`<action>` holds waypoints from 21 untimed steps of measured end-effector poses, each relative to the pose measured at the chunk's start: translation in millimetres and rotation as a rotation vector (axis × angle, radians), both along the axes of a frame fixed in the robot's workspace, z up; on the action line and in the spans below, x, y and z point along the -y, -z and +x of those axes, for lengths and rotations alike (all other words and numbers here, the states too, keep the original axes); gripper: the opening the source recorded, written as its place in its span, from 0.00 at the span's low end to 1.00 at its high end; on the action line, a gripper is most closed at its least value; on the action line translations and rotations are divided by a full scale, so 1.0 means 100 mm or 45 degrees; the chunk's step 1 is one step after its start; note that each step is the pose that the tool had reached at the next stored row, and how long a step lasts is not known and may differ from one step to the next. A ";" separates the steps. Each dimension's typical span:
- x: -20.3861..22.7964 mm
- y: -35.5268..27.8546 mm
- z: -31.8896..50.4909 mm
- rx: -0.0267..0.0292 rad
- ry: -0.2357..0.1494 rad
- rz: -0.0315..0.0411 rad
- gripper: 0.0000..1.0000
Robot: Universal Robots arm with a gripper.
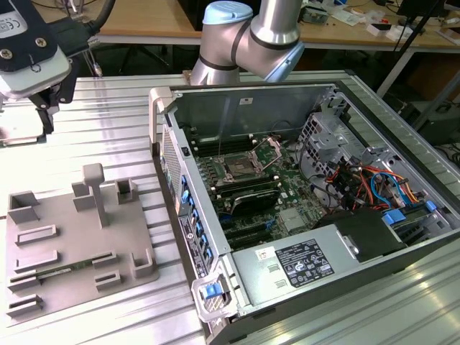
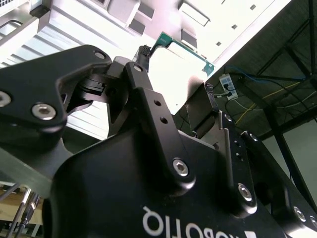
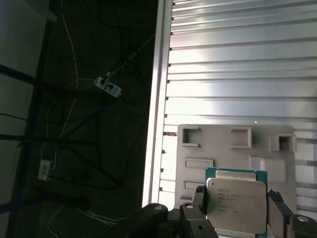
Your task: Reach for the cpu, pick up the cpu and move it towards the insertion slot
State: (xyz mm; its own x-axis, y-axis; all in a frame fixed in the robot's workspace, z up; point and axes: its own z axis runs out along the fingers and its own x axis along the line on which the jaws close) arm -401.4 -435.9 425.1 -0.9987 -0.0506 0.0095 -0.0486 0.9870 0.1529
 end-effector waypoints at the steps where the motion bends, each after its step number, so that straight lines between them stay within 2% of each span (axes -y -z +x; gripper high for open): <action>1: 0.000 0.000 0.010 0.0000 0.000 -0.0008 0.55; 21: 0.000 0.000 0.199 0.0000 0.000 -0.0097 0.55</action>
